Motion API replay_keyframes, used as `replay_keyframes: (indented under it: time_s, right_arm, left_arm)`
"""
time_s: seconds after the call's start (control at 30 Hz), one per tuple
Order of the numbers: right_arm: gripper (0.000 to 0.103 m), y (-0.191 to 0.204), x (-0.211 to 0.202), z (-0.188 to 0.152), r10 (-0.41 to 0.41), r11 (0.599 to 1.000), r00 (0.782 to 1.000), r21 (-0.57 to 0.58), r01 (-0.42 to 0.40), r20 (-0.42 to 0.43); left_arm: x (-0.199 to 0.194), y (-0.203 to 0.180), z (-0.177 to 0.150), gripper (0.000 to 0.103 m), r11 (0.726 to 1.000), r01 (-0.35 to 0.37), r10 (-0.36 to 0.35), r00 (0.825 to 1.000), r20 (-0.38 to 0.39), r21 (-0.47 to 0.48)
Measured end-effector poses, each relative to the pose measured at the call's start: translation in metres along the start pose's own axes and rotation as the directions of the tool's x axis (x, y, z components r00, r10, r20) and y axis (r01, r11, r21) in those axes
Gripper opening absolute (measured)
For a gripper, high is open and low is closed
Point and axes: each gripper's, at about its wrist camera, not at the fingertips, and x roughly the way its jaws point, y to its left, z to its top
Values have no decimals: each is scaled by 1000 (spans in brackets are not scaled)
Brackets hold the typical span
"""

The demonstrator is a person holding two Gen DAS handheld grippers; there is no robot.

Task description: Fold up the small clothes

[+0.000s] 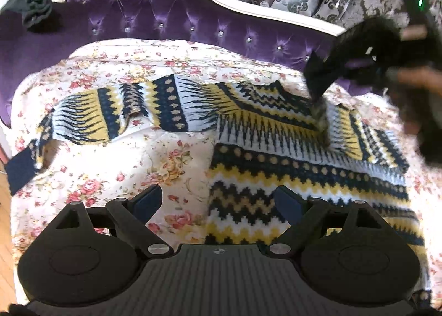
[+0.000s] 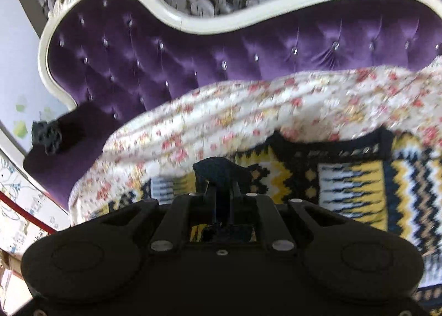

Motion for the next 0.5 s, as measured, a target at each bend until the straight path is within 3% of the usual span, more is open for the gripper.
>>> replay_keyframes:
  time_s: [0.13, 0.17, 0.2, 0.27, 0.5]
  right_arm:
    - [28, -8, 11, -16, 58, 998, 998, -1, -58, -5]
    - [37, -10, 10, -17, 65, 998, 998, -4, -65, -1]
    - [53, -15, 6, -19, 70, 998, 997, -1, -70, 10]
    - [68, -28, -6, -24, 55, 998, 997, 14, -56, 56]
    - [75, -88, -53, -47, -63, 998, 984, 13, 62, 169]
  left_arm:
    - [6, 1, 7, 88, 999, 38, -38, 999, -13, -17]
    - [8, 0, 11, 88, 999, 33, -33, 999, -16, -9]
    - [10, -2, 15, 88, 1000, 26, -26, 1000, -15, 3]
    - [13, -7, 22, 88, 999, 16, -15, 1000, -9, 31]
    - [37, -40, 51, 88, 991, 29, -28, 1000, -7, 130]
